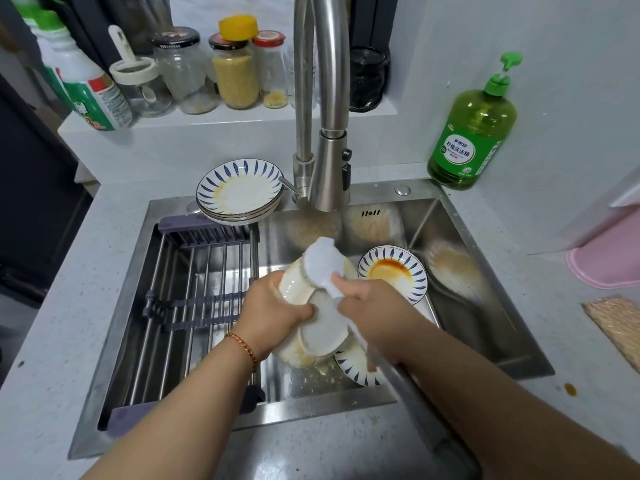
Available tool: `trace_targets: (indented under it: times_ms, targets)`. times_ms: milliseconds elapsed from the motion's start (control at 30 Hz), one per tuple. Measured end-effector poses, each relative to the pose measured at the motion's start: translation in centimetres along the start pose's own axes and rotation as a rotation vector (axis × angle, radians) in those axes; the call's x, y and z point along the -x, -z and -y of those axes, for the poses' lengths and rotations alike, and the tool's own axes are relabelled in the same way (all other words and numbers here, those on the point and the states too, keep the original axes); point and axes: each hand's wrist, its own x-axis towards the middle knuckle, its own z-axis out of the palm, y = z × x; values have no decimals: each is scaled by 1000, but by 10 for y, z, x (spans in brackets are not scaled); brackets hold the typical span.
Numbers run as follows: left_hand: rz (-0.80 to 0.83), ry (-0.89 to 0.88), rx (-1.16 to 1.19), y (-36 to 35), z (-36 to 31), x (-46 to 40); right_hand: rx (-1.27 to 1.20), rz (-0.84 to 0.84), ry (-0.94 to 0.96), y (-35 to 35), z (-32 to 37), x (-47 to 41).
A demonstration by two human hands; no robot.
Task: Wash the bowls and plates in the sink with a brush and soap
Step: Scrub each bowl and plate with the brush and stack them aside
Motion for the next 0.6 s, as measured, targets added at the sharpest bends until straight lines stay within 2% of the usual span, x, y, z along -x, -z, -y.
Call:
trace_targets:
  times_ms: [67,200,300,400,500,600]
  targets:
    - [-13,13,37,4,3,2,-235,-68,-142,16,-3,-9]
    - [-102,47,224,13,5,4,-349,-139,-350,21,-30,-20]
    - [-186,92,463,14,2,5,-504,-187,-314,12,-48,-20]
    - [-215,128,693,8,-1,8,-410,-255,-248,6,-55,-19]
    - [-206,153,827,-3,1,12,-352,-242,-235,0,-55,-18]
    - [-183,172,884,-9,6,18,-395,-243,-242,1,-55,-18]
